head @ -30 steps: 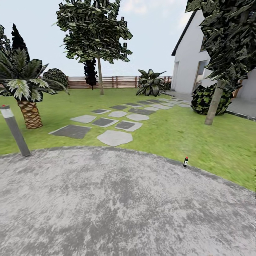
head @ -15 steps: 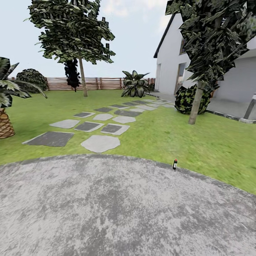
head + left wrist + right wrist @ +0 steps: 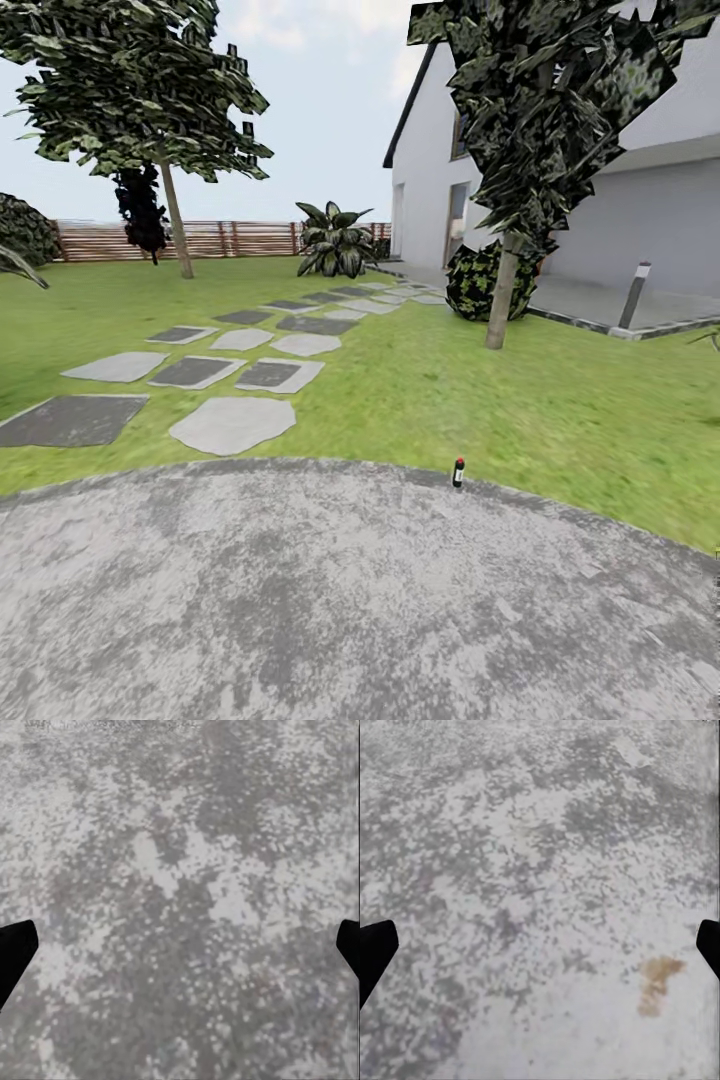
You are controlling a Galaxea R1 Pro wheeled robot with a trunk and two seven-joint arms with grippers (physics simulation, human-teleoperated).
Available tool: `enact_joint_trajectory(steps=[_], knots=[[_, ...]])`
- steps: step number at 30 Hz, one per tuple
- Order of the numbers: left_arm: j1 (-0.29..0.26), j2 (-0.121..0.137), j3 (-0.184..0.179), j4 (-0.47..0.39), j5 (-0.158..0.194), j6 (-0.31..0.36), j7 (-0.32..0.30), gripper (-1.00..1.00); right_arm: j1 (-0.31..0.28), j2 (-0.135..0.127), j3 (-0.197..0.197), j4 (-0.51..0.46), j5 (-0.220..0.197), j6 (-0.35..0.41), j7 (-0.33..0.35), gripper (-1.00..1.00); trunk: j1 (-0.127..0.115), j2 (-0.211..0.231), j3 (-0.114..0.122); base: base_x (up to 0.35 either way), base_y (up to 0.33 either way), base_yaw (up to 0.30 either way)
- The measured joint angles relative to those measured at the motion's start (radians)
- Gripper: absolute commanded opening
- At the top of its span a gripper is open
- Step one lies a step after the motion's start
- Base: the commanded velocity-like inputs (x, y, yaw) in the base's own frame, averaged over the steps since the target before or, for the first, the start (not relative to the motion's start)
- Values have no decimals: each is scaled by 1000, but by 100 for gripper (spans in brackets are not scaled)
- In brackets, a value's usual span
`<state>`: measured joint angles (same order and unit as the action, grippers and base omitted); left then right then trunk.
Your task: In the garden, pick up the pesticide atomizer on the floor and spray pesticide onto both trees until each tree trunk is fully covered.
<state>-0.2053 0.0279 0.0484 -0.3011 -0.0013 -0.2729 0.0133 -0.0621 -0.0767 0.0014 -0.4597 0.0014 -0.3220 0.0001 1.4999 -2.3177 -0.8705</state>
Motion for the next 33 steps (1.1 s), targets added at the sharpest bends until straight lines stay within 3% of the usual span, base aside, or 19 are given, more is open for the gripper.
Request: enact_joint_trajectory(steps=[9,25,33], knots=[[0,0,0,0,0,0,0,100,0,0,0,0,0,0,1,100,0,0,4,340,0,-288],[0,0,0,0,0,0,0,100,0,0,0,-1,0,0,-1,100,0,0,4,340,0,-15],[0,0,0,0,0,0,0,100,0,0,-3,-1,-1,1,1,100,0,0,7,340,0,-224]])
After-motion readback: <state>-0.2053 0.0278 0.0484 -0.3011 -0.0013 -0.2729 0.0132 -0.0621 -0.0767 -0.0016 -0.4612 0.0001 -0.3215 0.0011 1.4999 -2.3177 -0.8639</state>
